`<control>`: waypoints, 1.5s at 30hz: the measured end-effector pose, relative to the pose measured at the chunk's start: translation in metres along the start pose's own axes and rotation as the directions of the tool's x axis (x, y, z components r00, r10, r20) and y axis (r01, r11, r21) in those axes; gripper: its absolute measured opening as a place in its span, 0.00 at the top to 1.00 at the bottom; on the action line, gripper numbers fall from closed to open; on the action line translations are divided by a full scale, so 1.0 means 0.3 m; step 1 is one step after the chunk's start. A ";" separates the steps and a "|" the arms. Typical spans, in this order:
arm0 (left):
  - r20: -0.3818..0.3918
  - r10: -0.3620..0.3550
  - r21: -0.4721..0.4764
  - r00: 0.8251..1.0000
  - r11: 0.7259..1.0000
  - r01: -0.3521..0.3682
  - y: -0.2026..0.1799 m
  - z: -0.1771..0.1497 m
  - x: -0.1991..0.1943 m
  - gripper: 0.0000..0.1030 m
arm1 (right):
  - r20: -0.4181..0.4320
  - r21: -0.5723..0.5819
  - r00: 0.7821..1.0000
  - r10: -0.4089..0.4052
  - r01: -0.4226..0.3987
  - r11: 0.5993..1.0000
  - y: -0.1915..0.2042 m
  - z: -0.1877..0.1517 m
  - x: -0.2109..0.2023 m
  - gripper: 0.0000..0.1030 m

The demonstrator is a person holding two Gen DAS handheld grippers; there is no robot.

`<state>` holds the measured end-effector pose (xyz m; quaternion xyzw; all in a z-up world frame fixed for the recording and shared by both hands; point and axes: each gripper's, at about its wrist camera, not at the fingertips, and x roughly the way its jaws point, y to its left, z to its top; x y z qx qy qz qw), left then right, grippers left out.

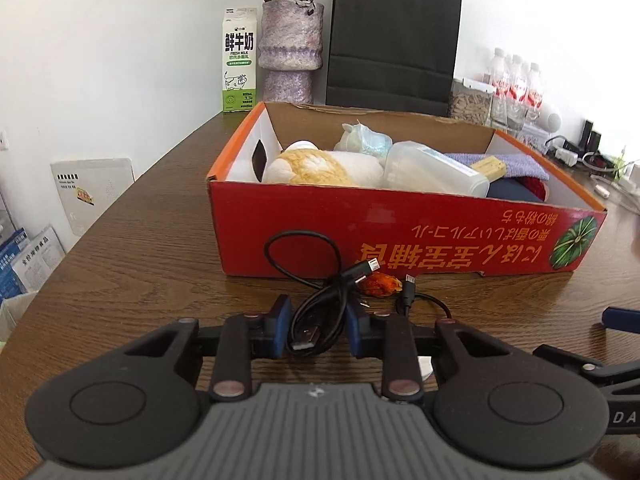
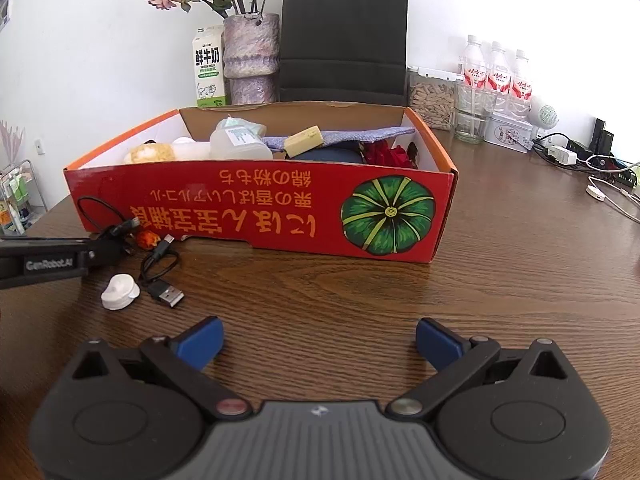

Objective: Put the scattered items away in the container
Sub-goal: 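Grasp the black cable with the left tool while the right tool approaches it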

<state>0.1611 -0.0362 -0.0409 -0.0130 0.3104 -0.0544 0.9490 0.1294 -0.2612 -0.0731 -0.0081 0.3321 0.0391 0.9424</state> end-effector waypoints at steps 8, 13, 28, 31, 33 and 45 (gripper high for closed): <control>0.055 0.043 -0.021 0.998 0.999 -0.042 0.049 -0.003 -0.052 0.76 | -0.005 -0.005 1.000 0.003 -0.003 1.000 -0.002 0.001 0.000 0.00; 0.074 0.061 -0.027 0.995 0.998 -0.059 0.076 -0.008 -0.079 0.76 | -0.001 -0.012 1.000 -0.002 0.002 1.000 0.005 -0.001 0.000 0.00; 0.103 0.111 -0.015 0.988 0.994 -0.110 0.125 -0.032 -0.124 0.77 | 0.055 -0.081 0.993 0.106 -0.102 0.992 0.167 0.107 0.040 0.04; 0.106 0.119 -0.013 0.987 0.993 -0.118 0.139 -0.035 -0.132 0.77 | 0.005 -0.083 0.991 0.135 -0.134 0.988 0.202 0.145 0.086 0.10; 0.111 0.124 -0.010 0.986 0.992 -0.124 0.146 -0.038 -0.138 0.77 | -0.027 -0.088 0.989 0.146 -0.148 0.985 0.229 0.163 0.116 0.14; 0.114 0.114 -0.023 0.987 0.993 -0.112 0.166 -0.048 -0.145 0.77 | -0.036 -0.124 0.987 0.155 -0.158 0.980 0.275 0.138 0.106 0.75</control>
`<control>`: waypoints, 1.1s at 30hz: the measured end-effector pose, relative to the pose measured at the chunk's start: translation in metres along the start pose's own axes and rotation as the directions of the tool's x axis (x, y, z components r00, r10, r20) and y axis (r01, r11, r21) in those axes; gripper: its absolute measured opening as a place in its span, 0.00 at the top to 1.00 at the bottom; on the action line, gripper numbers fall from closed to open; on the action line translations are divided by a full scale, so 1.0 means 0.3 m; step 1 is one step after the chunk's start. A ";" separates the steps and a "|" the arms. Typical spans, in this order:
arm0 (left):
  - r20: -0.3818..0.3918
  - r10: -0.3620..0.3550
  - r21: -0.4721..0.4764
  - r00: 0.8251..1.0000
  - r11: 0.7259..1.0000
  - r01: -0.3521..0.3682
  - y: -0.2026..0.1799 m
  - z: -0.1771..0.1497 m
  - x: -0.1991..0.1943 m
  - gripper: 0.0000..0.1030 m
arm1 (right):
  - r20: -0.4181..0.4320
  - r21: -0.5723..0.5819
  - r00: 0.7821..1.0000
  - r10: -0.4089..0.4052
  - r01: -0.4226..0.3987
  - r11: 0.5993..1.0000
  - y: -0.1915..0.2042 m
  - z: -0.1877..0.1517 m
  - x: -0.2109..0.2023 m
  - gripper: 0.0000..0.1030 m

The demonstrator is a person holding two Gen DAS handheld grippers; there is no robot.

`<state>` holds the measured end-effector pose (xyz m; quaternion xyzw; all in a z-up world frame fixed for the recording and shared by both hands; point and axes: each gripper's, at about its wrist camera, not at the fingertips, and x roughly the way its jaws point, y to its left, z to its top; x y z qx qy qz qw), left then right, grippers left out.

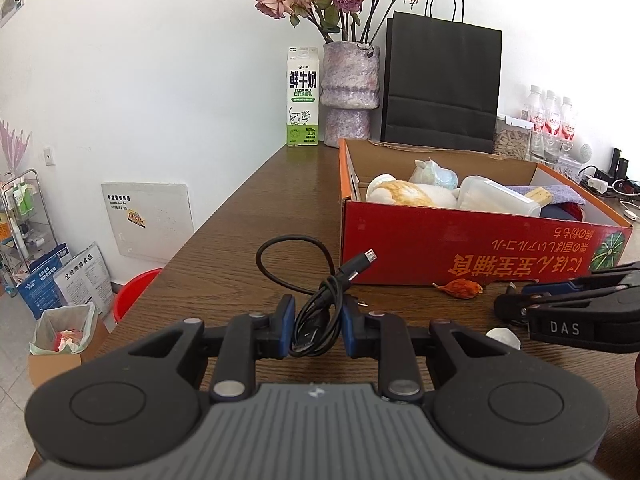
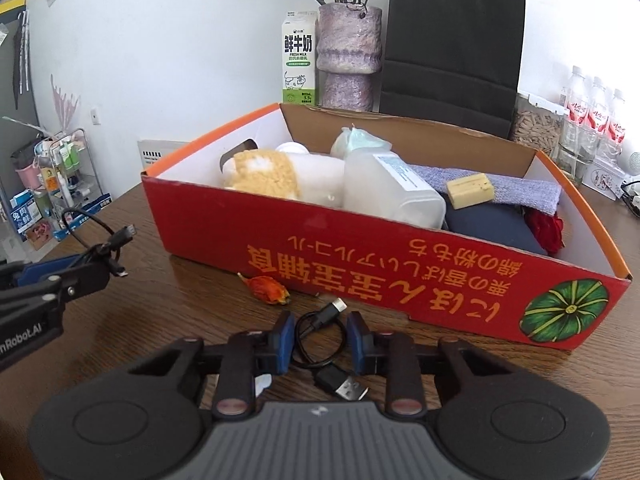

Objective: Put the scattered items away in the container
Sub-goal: 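Grasp the black cable with the left tool while the right tool approaches it, then carry the black cable into the box and open the left tool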

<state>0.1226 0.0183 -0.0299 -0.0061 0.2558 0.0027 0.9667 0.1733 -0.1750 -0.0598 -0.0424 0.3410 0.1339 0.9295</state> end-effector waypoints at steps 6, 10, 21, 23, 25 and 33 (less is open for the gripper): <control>0.018 -0.004 -0.001 1.000 1.000 0.004 -0.004 0.009 -0.018 0.77 | 0.036 0.044 0.999 0.011 -0.013 0.999 -0.054 -0.033 -0.055 0.79; 0.029 -0.010 0.005 1.000 1.000 0.010 -0.018 0.020 -0.029 0.77 | 0.060 0.063 0.998 0.014 -0.018 0.998 -0.086 -0.050 -0.093 0.80; 0.071 -0.029 0.014 0.997 1.000 0.028 -0.064 0.063 -0.061 0.76 | 0.165 0.101 0.986 0.007 -0.024 0.995 -0.147 -0.052 -0.213 0.80; 0.086 -0.037 0.015 0.996 0.999 0.036 -0.073 0.081 -0.067 0.76 | 0.192 0.107 0.981 0.002 -0.023 0.994 -0.160 -0.041 -0.240 0.80; 0.104 -0.041 0.017 0.994 0.999 0.040 -0.085 0.101 -0.071 0.76 | 0.226 0.109 0.974 -0.005 -0.021 0.994 -0.172 -0.025 -0.268 0.80; 0.186 -0.076 0.032 0.980 0.997 0.071 -0.179 0.226 -0.046 0.76 | 0.347 0.130 0.935 -0.068 0.024 0.991 -0.249 0.113 -0.310 0.80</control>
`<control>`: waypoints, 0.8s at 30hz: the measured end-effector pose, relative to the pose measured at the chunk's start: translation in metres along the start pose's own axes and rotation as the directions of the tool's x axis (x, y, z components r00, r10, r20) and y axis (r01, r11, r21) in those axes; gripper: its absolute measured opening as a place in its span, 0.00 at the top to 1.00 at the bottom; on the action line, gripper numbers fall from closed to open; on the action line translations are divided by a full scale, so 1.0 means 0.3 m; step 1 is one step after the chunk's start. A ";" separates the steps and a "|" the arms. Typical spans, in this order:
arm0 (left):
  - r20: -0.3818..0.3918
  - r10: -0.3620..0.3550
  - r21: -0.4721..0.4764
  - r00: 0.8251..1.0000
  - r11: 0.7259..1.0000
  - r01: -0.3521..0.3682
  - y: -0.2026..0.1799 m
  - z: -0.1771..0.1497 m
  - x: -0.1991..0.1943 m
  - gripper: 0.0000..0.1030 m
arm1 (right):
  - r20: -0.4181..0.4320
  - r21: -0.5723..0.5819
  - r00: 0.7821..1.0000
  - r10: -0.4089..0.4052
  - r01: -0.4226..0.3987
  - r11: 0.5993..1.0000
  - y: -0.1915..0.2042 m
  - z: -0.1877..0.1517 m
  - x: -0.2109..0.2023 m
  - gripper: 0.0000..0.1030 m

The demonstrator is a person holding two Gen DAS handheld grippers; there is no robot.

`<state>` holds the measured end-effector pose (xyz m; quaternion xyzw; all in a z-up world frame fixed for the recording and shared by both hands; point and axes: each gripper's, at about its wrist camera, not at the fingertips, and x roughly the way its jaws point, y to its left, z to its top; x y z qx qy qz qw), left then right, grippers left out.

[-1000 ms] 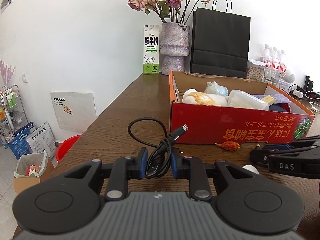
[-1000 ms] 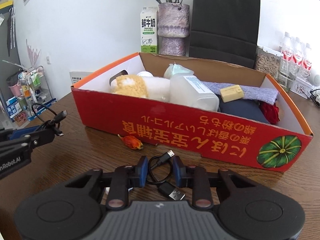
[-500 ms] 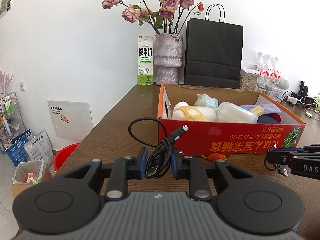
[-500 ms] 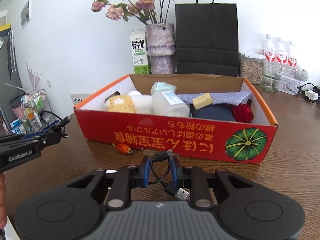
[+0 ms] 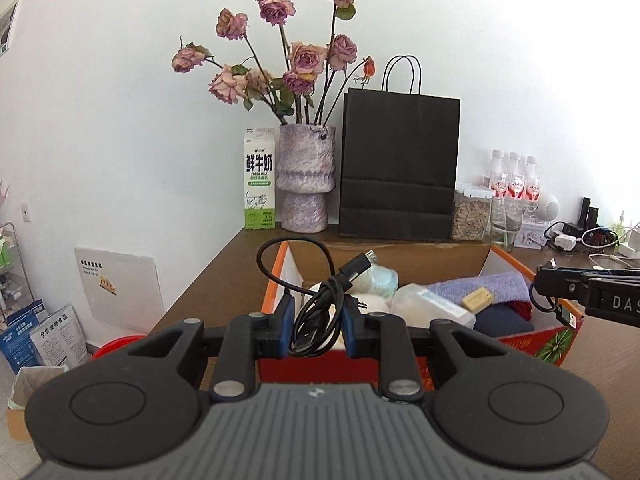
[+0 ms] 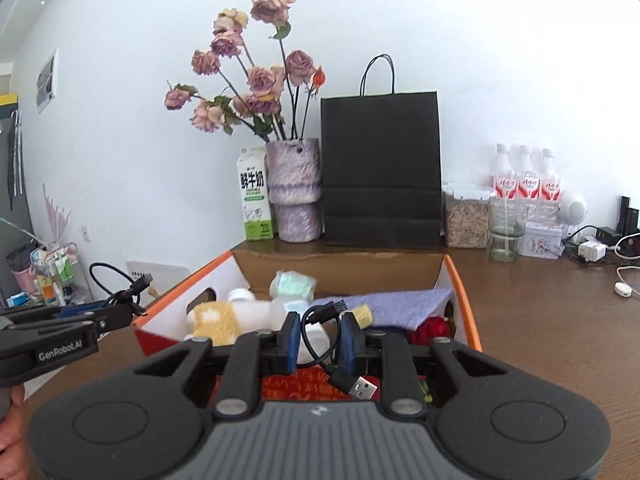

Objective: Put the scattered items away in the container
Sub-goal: 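Carry the black cable into the box and open the left tool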

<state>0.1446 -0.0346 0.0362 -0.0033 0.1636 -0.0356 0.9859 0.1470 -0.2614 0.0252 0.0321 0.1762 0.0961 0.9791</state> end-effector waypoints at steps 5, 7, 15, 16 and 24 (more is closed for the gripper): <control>0.004 -0.004 0.005 1.000 1.000 0.004 -0.063 0.049 0.081 0.76 | 0.023 0.017 0.999 -0.037 0.037 0.999 -0.046 0.080 0.079 0.80; 0.003 0.001 0.004 1.000 1.000 -0.001 -0.082 0.066 0.119 0.76 | 0.029 0.027 0.999 -0.040 0.039 0.999 -0.065 0.106 0.118 0.80; 0.021 0.033 -0.023 0.999 0.999 -0.033 -0.109 0.104 0.299 0.76 | 0.041 0.062 0.999 -0.033 0.030 0.998 -0.129 0.110 0.265 0.80; 0.018 0.040 -0.026 0.999 0.999 -0.040 -0.108 0.098 0.320 0.76 | 0.025 0.061 0.999 -0.028 0.027 0.998 -0.137 0.098 0.277 0.80; -0.058 0.009 0.045 0.998 0.999 -0.007 -0.143 0.030 0.370 0.76 | -0.016 0.041 0.999 -0.036 0.036 0.999 -0.125 0.055 0.319 0.80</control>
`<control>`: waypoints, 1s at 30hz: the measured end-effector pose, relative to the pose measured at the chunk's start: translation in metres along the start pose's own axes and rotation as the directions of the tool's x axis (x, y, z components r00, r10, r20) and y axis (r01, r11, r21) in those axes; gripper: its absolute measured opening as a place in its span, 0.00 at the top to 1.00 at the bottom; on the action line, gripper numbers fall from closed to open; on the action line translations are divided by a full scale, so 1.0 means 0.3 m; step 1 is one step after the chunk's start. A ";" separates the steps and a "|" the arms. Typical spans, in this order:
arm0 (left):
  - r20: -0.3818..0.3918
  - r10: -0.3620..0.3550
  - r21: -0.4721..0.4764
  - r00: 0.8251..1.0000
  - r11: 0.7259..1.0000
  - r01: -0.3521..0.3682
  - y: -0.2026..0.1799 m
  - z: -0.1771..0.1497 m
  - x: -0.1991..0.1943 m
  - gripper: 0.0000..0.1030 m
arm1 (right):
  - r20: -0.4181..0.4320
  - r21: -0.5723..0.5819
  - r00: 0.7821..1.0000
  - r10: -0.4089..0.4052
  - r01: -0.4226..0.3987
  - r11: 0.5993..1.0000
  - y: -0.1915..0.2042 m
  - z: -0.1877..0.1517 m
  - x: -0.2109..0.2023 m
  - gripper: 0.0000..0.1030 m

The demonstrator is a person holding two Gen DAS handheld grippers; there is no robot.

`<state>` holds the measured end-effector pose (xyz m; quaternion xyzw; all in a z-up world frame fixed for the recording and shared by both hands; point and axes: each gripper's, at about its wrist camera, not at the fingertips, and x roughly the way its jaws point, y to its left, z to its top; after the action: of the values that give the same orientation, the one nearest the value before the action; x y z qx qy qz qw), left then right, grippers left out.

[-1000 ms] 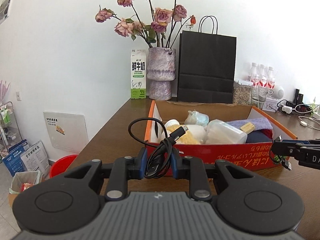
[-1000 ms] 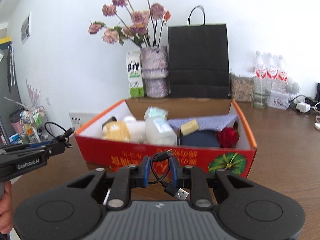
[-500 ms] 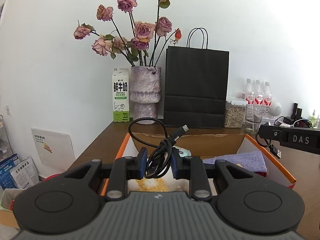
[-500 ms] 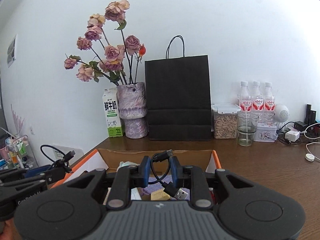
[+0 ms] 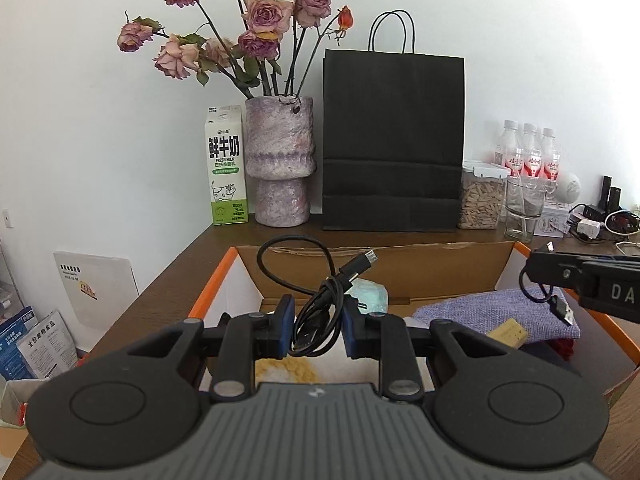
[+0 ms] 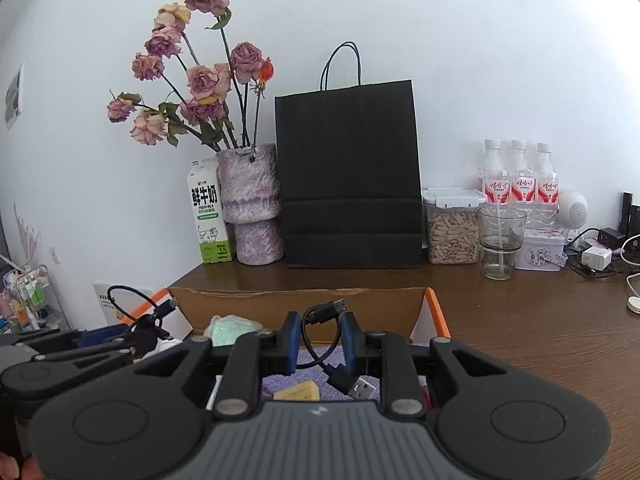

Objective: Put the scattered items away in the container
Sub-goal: 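Carry the black cable into the box and open the left tool, then withdraw both tools from the box toward the white cap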

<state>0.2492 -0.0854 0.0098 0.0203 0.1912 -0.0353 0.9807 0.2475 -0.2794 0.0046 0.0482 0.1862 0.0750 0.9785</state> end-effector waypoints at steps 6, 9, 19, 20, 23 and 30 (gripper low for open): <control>0.028 0.011 0.023 1.000 1.000 -0.012 -0.017 -0.013 -0.012 0.76 | -0.006 -0.012 1.000 -0.003 0.003 1.000 0.012 -0.019 0.007 0.79; 0.043 0.020 0.028 0.999 0.999 -0.021 -0.018 -0.018 -0.016 0.76 | -0.010 -0.008 1.000 -0.006 0.006 1.000 0.015 -0.028 0.006 0.73; 0.165 0.100 -0.008 0.981 0.995 -0.100 0.004 -0.022 -0.069 0.00 | 0.071 0.008 0.997 -0.023 0.023 1.000 0.021 -0.035 -0.063 0.00; 0.169 0.103 -0.011 0.980 0.995 -0.103 0.006 -0.022 -0.072 0.00 | 0.075 0.010 0.997 -0.030 0.029 1.000 0.020 -0.036 -0.065 0.00; 0.180 0.123 -0.024 0.976 0.992 -0.121 0.010 -0.025 -0.080 0.00 | 0.080 0.018 0.996 -0.043 0.042 0.999 0.012 -0.041 -0.069 0.00; 0.166 0.128 -0.035 0.978 0.992 -0.124 0.021 -0.038 -0.076 0.00 | 0.076 0.018 0.995 -0.068 0.066 0.998 0.012 -0.052 -0.064 0.00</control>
<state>0.2245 -0.0771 0.0081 0.0171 0.1065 0.0277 0.9938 0.2235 -0.2782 -0.0026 0.0522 0.1504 0.0388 0.9865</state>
